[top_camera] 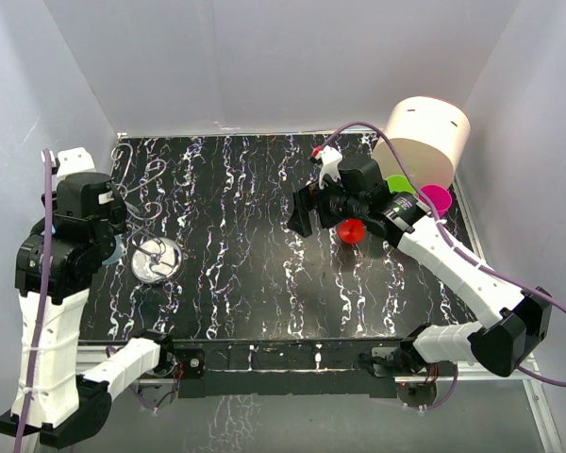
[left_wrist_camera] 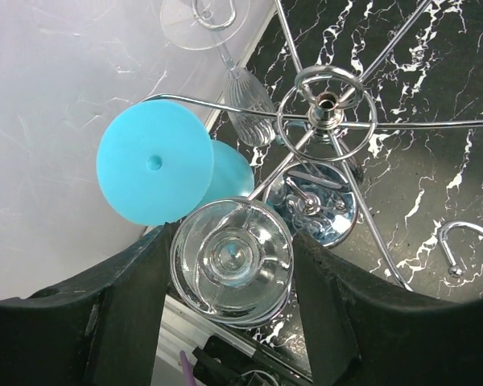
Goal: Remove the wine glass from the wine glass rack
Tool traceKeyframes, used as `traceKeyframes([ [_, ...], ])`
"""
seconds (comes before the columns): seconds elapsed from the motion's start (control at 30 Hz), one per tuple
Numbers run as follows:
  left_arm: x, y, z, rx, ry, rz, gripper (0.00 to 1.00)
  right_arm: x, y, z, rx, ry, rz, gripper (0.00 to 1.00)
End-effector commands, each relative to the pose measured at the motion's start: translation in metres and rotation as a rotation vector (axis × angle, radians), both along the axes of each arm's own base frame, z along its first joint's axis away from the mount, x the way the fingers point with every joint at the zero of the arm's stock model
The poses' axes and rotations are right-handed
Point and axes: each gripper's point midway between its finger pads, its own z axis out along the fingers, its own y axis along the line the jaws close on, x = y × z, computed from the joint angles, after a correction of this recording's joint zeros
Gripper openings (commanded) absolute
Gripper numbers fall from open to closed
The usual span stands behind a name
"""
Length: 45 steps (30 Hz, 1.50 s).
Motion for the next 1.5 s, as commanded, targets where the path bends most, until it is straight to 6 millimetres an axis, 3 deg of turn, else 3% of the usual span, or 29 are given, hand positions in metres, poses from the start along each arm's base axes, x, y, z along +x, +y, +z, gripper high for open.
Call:
traceKeyframes([
  [0.0, 0.01, -0.001, 0.01, 0.008, -0.056, -0.008, 0.42, 0.006, 0.004, 0.027, 0.052, -0.084, -0.003, 0.98],
  [0.57, 0.028, -0.03, 0.008, -0.049, -0.059, -0.19, 0.41, 0.006, 0.007, 0.03, 0.065, -0.085, 0.005, 0.98],
  [1.07, 0.009, -0.042, 0.013, -0.104, -0.081, -0.284, 0.4, 0.001, 0.014, 0.036, 0.11, -0.071, 0.033, 0.98],
  [1.47, -0.008, -0.068, 0.025, -0.272, -0.115, -0.357, 0.4, -0.009, 0.028, 0.043, 0.201, -0.021, 0.077, 0.98],
])
